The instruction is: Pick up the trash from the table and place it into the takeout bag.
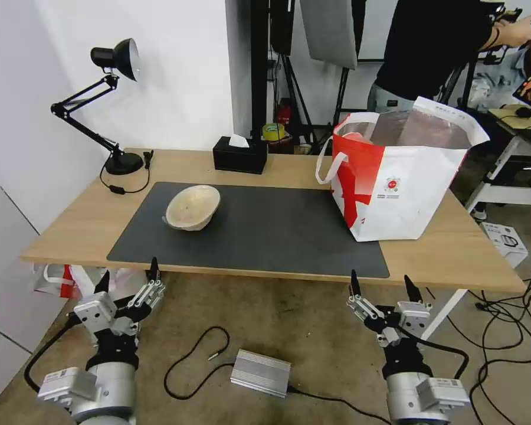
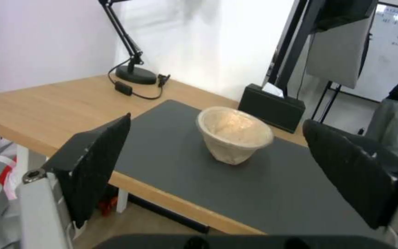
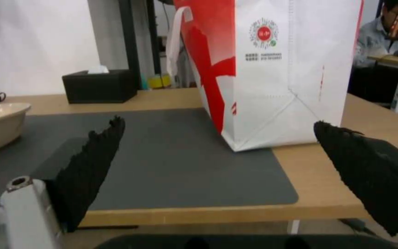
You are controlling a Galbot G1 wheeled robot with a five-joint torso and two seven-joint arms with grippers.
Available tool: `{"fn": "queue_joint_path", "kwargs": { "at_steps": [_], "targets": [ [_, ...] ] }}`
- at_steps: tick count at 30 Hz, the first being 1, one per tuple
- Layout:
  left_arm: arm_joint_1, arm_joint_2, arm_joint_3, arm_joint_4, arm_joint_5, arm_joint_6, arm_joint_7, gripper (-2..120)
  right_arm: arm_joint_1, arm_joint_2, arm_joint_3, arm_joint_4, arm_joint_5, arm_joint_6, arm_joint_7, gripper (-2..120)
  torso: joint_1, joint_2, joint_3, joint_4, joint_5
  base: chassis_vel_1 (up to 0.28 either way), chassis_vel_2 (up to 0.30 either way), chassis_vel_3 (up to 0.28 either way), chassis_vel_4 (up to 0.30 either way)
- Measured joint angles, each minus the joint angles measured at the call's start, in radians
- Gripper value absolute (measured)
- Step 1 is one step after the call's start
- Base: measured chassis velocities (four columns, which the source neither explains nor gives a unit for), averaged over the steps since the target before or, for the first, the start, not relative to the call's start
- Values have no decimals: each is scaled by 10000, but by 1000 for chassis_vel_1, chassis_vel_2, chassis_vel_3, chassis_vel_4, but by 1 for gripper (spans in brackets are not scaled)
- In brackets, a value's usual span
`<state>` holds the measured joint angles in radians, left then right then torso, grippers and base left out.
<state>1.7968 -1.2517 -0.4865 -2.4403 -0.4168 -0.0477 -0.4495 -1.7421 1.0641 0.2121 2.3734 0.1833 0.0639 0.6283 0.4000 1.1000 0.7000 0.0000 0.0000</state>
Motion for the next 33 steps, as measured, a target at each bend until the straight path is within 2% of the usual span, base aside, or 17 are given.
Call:
{"fn": "queue_joint_path", "kwargs": {
  "at_steps": [25, 33],
  "targets": [
    [-60, 34, -36, -9, -85, 30, -18, 100, -18, 195, -95, -34, -106, -20, 78, 100, 0, 0, 0, 0, 0, 0, 0, 0, 0],
    [-389, 226, -258, -209, -707, 197, -278, 100, -14, 194, -93, -34, -106, -20, 78, 100, 0, 1, 0, 0, 0, 0, 0, 0, 0]
  ]
}}
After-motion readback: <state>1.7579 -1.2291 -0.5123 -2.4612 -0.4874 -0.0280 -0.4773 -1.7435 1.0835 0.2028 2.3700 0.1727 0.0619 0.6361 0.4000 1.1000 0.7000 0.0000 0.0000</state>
